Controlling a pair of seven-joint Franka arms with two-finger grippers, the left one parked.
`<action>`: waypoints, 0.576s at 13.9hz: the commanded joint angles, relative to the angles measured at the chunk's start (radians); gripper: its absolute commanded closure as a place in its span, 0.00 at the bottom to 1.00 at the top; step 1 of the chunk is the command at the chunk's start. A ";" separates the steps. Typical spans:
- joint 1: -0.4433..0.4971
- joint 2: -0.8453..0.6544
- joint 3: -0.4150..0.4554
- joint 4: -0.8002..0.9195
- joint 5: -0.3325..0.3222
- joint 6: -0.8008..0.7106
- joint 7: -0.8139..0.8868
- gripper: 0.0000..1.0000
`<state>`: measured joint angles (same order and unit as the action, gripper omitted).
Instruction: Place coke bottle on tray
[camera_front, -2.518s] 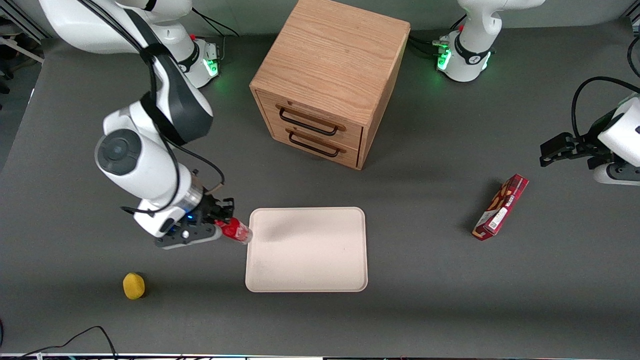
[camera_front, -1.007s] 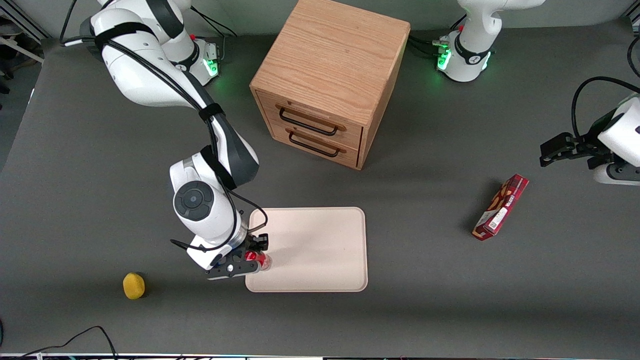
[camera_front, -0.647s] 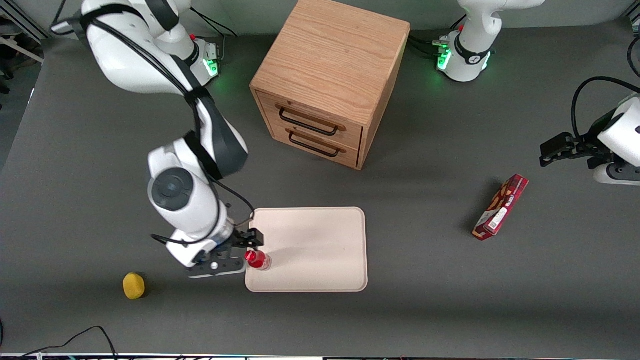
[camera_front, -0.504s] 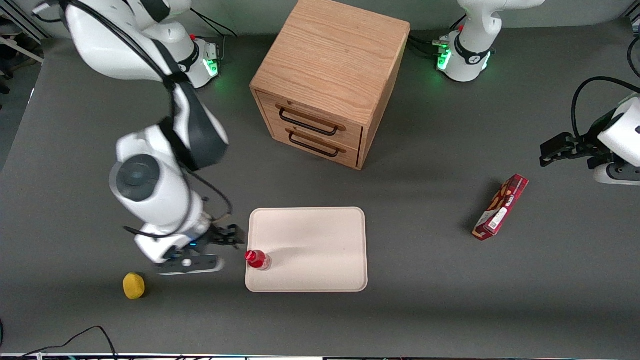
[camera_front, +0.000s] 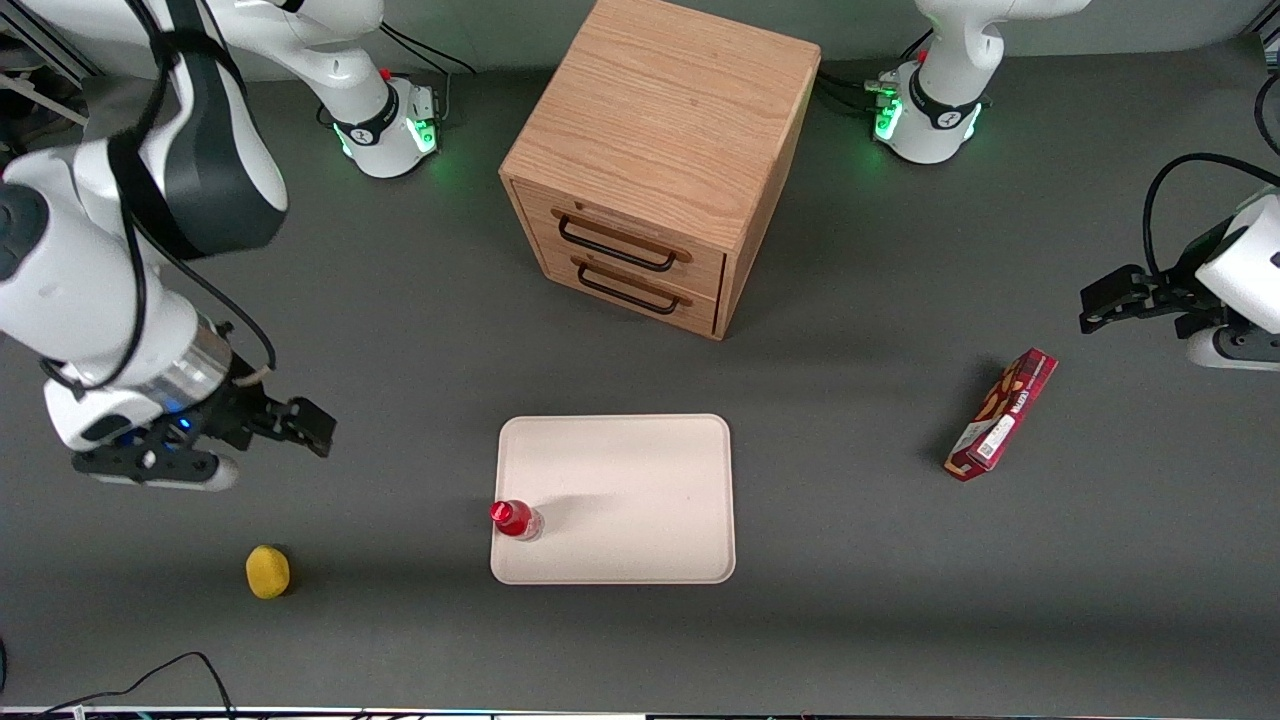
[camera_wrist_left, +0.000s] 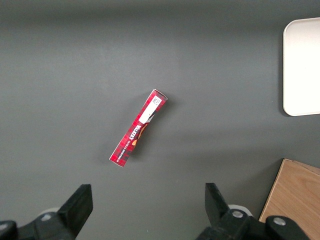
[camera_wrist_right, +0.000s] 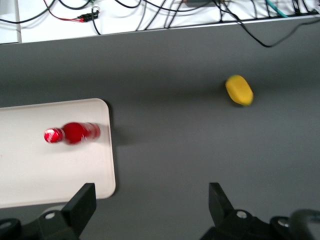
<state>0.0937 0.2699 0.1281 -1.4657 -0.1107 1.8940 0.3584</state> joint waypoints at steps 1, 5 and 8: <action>-0.035 -0.177 0.013 -0.207 0.020 0.047 -0.007 0.00; -0.057 -0.256 0.012 -0.219 0.020 -0.001 -0.038 0.00; -0.094 -0.264 0.008 -0.179 0.020 -0.058 -0.139 0.00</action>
<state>0.0348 0.0236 0.1293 -1.6490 -0.1104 1.8684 0.3054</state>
